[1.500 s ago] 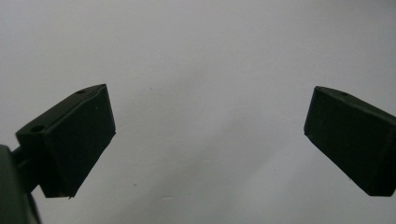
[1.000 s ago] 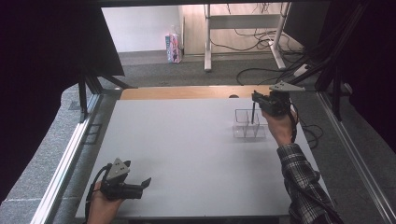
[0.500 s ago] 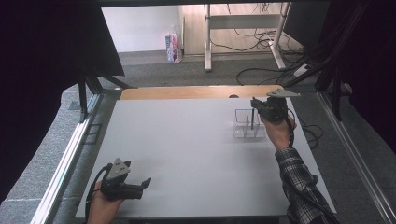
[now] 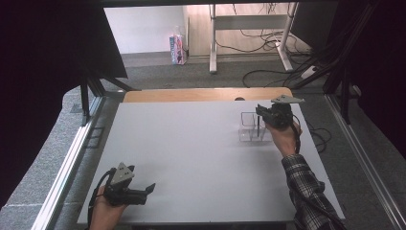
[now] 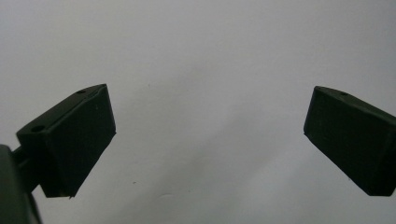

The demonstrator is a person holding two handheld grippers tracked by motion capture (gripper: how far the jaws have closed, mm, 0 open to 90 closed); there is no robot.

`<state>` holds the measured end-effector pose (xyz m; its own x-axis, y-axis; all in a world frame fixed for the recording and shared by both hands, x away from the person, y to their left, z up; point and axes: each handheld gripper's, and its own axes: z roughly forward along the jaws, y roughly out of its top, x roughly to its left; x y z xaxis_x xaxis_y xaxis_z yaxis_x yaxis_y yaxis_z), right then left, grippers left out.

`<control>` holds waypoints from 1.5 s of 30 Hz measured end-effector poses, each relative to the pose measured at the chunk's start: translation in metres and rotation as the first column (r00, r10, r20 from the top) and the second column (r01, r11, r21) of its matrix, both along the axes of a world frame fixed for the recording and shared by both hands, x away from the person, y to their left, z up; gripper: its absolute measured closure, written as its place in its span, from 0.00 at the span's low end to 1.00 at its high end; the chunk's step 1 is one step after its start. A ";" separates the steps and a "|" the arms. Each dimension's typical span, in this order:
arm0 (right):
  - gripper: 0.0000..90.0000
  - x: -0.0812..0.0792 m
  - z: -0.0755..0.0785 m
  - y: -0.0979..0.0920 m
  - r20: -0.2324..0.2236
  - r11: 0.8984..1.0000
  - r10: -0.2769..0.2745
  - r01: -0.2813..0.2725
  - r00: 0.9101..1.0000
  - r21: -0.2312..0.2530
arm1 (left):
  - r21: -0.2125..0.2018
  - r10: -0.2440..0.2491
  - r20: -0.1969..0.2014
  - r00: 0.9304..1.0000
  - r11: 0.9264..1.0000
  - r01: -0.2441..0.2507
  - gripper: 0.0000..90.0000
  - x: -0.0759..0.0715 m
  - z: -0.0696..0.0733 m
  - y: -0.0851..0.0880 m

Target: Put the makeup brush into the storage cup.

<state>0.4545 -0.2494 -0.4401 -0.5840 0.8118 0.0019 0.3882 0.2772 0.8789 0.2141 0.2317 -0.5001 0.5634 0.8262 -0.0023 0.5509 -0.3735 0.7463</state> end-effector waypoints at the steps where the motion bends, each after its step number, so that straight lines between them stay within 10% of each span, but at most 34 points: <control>1: 0.80 0.001 0.000 0.000 0.000 1.000 0.002 -0.002 1.000 -0.004 | 0.001 0.000 0.000 1.000 1.000 0.000 0.03 0.000 0.000 0.000; 9: 0.07 0.011 0.001 0.001 -0.013 0.997 -0.028 0.028 1.000 0.072 | -0.012 0.001 -0.018 1.000 1.000 -0.001 0.03 0.000 0.000 0.000; 45: 0.01 -0.018 0.007 0.014 -0.086 0.999 0.039 -0.042 0.996 -0.030 | -0.126 0.000 -0.049 0.999 0.992 -0.006 0.00 0.002 0.000 0.003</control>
